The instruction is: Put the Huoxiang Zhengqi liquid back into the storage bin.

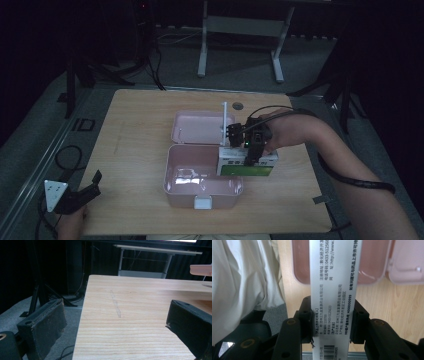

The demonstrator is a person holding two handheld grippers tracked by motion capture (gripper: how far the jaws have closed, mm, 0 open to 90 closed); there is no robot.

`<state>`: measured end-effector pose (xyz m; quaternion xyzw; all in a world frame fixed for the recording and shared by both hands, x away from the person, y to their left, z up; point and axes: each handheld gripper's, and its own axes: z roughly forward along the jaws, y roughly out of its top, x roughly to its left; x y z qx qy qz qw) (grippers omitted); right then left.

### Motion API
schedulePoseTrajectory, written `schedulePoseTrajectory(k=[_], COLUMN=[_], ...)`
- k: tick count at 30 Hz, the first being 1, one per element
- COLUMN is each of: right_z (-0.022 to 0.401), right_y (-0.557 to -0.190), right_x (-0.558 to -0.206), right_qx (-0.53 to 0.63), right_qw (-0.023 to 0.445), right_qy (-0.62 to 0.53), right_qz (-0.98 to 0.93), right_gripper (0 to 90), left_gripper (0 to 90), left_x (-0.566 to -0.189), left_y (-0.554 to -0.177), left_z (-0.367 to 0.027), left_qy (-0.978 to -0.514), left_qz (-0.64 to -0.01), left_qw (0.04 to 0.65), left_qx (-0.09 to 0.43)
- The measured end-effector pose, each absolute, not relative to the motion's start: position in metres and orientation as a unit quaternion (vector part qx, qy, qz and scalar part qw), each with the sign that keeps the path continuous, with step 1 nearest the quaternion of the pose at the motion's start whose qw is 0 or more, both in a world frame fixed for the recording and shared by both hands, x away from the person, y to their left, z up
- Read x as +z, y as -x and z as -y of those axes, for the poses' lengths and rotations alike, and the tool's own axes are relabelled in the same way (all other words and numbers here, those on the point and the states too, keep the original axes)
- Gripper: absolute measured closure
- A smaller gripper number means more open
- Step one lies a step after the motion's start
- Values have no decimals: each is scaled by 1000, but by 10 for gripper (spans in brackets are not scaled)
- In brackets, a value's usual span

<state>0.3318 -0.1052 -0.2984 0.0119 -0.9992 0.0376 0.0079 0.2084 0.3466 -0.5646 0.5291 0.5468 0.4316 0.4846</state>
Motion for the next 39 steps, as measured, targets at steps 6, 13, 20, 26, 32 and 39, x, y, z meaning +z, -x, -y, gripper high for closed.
schedulePoseTrajectory(k=[6, 13, 20, 26, 32, 39], right_z=[84, 60, 42, 31, 26, 23], right_y=[-329, -328, -326, -326, -326, -328], right_x=[-300, -306, -322, -338, -359, -389], right_qx=[38, 24, 29, 37, 42, 51], right_qw=[10, 13, 21, 29, 36, 49], right_qy=[-25, -42, -56, -62, -60, -57], right_qz=[999, 999, 998, 997, 997, 996], right_gripper=[619, 619, 619, 619, 619, 619], left_gripper=[26, 26, 26, 26, 26, 26], left_x=[-565, -565, -565, -565, -565, -564], left_y=[-208, -208, -209, -209, -209, -209], left_z=[-347, -347, -347, -347, -347, -347], left_qy=[-529, -531, -531, -532, -532, -532], left_qz=[-547, -546, -546, -546, -545, -546], left_qw=[485, 486, 487, 487, 488, 487], left_qx=[430, 429, 427, 427, 426, 427])
